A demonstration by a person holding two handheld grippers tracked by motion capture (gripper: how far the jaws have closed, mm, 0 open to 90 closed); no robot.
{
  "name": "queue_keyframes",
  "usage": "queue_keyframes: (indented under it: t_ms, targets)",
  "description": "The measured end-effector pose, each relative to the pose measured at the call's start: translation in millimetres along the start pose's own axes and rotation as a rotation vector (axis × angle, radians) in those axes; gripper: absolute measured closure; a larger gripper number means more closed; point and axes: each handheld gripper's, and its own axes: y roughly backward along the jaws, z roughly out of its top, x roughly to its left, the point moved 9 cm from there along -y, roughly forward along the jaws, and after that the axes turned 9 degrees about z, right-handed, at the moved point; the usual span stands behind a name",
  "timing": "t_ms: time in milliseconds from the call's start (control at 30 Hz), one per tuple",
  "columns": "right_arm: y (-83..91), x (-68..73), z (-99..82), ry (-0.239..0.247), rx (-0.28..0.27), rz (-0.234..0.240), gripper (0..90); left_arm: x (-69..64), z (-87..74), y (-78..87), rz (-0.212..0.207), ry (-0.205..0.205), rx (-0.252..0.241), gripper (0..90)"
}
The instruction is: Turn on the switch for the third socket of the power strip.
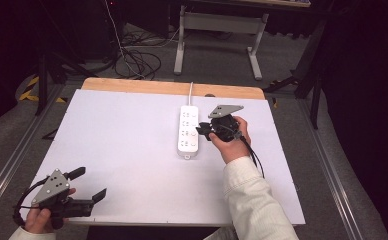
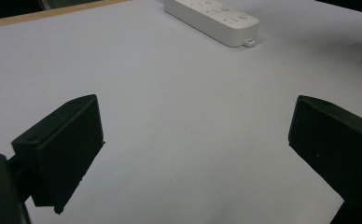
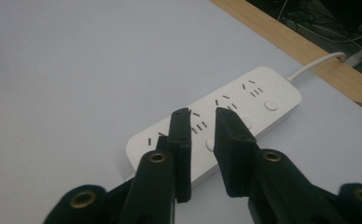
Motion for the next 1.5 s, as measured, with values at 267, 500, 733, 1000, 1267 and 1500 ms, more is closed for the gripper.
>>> queue_keyframes:
  t_ms: [267, 500, 733, 1000, 1267, 1500]
  targets:
    - [-13.0, -5.6, -1.5, 0.026, 0.020, 0.003, 90.0, 0.1, 0.0, -0.6, 0.004, -0.002, 0.001, 3.7]
    - [-30.5, -14.4, -7.4, 0.003, 0.052, -0.011, 90.0, 0.6, -0.8, -1.1, 0.005, -0.002, 0.007, 3.7]
    - [-47.4, -18.7, -12.4, -0.011, 0.087, -0.014, 90.0, 0.6, -0.7, -1.4, 0.005, -0.001, 0.007, 3.7]
    - [-60.4, -26.0, -19.1, -0.052, 0.114, -0.028, 90.0, 0.5, -0.7, -1.4, 0.009, -0.001, 0.009, 3.7]
    - [-67.1, -27.3, -24.3, -0.053, 0.145, -0.039, 90.0, 0.5, -0.9, -1.6, 0.006, -0.001, 0.010, 3.7]
    - [-69.8, -28.2, -26.6, -0.056, 0.162, -0.046, 90.0, 0.6, -1.2, -1.8, 0.007, -0.003, 0.014, 3.7]
